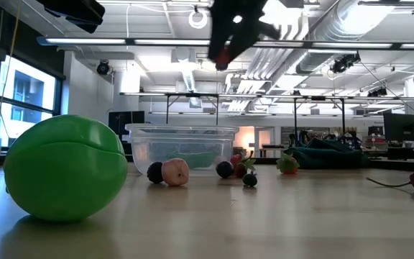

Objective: Pick and placing Produce into tupperware
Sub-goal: Put the red strawberry into the transparent container

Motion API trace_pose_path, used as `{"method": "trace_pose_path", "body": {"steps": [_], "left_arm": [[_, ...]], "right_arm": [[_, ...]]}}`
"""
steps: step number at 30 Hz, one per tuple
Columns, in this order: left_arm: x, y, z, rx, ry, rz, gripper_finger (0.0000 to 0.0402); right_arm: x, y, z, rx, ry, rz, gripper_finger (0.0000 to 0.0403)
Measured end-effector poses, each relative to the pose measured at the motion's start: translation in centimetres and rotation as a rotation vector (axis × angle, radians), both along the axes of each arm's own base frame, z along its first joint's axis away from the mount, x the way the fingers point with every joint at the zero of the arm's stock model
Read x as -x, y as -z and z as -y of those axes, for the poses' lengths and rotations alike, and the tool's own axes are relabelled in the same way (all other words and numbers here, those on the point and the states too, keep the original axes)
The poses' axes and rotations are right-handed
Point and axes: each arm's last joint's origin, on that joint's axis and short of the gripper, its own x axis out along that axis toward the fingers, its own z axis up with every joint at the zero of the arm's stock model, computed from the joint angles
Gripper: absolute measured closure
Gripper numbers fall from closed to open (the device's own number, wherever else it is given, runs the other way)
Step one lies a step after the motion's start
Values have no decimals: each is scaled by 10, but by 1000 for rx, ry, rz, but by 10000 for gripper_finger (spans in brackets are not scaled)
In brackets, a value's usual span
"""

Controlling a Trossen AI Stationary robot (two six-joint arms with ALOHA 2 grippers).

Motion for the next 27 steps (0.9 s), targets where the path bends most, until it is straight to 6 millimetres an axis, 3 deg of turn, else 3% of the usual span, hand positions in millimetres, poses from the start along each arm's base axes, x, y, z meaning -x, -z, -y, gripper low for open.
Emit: {"method": "trace_pose_path", "body": {"steps": [5,9,13,17,27], "left_arm": [[0,0,0,0,0,0,382],[0,0,0,0,0,0,382],[0,0,0,0,0,0,382],[0,0,0,0,0,0,382],[0,0,0,0,0,0,383]], "right_arm": [[-24,26,52,-102,-106,18,274],[-40,59,75,-188,-181,-39,274],[-52,94,81,-257,-259,-100,274],[-58,116,81,-284,-301,-135,274],[-63,131,75,-286,-374,-164,274]]}}
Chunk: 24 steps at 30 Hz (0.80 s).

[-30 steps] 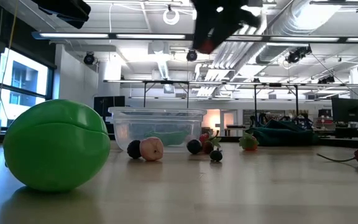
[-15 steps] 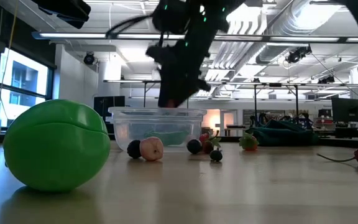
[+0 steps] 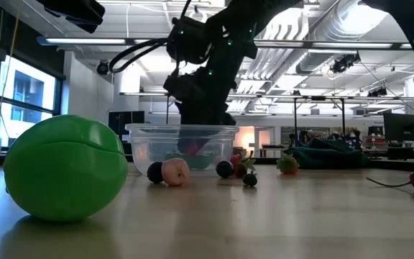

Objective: Pick and placing Produce into tupperware
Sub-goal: Put the red strawberry into the transparent container

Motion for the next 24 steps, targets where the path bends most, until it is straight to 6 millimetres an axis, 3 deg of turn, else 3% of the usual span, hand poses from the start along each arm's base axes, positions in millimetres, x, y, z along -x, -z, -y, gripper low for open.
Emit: {"method": "trace_pose_path", "body": {"steps": [10,19,24], "left_arm": [[0,0,0,0,0,0,383],[0,0,0,0,0,0,383],[0,0,0,0,0,0,383]], "right_arm": [[-1,-1,-1,21,-30,7,272],[-1,-1,1,57,-12,3,224],[-1,-1,1,58,-12,3,216]]}}
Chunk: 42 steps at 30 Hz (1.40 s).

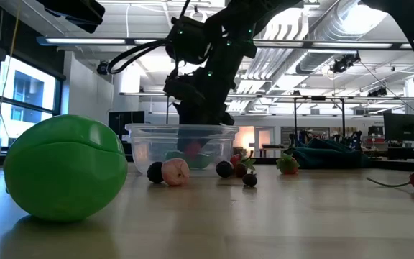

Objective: Pick and placing Produce into tupperware
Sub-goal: Put the red strawberry into the transparent container, then put the red cherry into the transparent container

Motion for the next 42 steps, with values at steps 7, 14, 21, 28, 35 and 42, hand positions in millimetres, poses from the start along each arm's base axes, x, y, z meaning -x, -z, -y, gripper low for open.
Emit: {"method": "trace_pose_path", "body": {"steps": [7,14,21,28,35,42], "left_arm": [[0,0,0,0,0,0,383],[0,0,0,0,0,0,383],[0,0,0,0,0,0,383],[0,0,0,0,0,0,383],[0,0,0,-4,-5,-1,382],[0,0,-1,-20,-32,-7,383]], "right_arm": [[1,-16,-1,20,-6,22,215],[-2,-56,-8,111,-17,42,215],[14,-104,-39,219,19,-122,215],[55,-141,-107,315,150,-287,215],[89,-165,-171,220,224,-148,215],[126,-165,-211,138,384,-99,215]]}}
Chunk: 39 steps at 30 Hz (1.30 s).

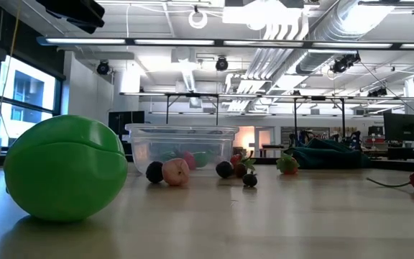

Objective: Pick and placing Produce into tupperware
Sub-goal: Put the red cherry into the transparent container

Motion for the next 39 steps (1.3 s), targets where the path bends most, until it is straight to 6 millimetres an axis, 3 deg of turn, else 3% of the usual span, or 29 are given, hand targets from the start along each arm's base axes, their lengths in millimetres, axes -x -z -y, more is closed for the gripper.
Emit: {"method": "trace_pose_path", "body": {"steps": [7,17,26,32,39], "left_arm": [[0,0,-1,-11,-18,-4,383],[0,0,-1,-11,-18,-3,383],[0,0,-1,-11,-18,-3,383],[0,0,-1,-11,-18,-4,383],[0,0,-1,-11,-18,-3,383]], "right_arm": [[20,39,-18,-68,140,-141,215],[36,98,3,-108,259,-459,215],[76,91,36,-247,270,-106,215],[85,125,40,-398,253,91,215],[85,161,40,-349,241,34,215]]}}
